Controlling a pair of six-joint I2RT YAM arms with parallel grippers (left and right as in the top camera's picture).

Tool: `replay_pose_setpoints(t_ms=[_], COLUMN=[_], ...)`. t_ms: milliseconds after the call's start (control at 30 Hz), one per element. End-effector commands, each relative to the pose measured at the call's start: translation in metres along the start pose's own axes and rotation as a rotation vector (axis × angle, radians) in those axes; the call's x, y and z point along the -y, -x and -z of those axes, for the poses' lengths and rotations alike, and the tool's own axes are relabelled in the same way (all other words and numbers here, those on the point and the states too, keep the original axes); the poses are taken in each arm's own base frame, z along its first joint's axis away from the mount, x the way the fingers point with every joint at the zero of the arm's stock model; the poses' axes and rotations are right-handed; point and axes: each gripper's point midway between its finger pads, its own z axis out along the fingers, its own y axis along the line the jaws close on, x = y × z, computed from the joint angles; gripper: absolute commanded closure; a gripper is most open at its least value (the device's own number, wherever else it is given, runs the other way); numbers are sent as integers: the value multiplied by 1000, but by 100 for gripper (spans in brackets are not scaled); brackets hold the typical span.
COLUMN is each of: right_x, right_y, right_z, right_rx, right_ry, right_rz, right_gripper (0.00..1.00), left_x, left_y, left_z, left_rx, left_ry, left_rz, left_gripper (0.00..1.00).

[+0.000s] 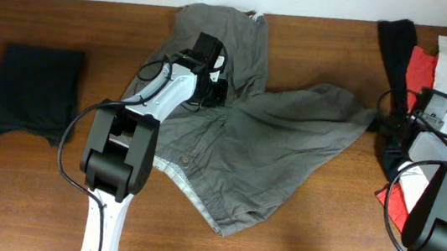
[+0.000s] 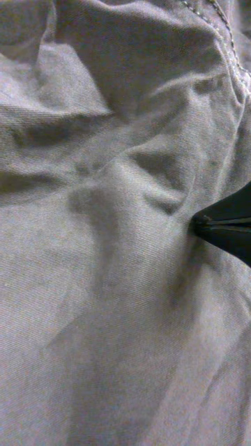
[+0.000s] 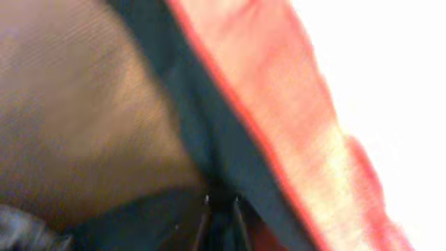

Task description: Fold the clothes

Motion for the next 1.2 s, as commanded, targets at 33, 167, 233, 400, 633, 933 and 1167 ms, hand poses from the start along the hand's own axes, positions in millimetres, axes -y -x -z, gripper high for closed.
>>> replay_pose_setpoints(t_ms=[33, 167, 233, 400, 633, 933, 1167], right_x=[46, 72, 61, 12, -1, -41, -68], right_y=[29, 46, 56, 85, 43, -25, -53], right_z=[2, 5, 11, 55, 75, 33, -6], right_rx=[74, 88, 62, -29, -270, -486, -540], right_ry=[-154, -158, -48, 244, 277, 343, 338], right_rz=[-60, -105, -63, -67, -78, -42, -75], right_gripper=[82, 82, 81, 81, 74, 13, 10], left_x=[-16, -16, -16, -15, -15, -14, -13], left_y=[-12, -10, -8, -4, -4, -3, -3], left_z=[-23, -23, -23, -23, -23, -23, -24], left_rx=[-38, -30, -22, -9, -9, -2, -2], left_ry=[59, 60, 58, 54, 54, 52, 48], left_rz=[16, 15, 14, 16, 19, 23, 25], left_gripper=[99, 98, 99, 99, 99, 99, 99])
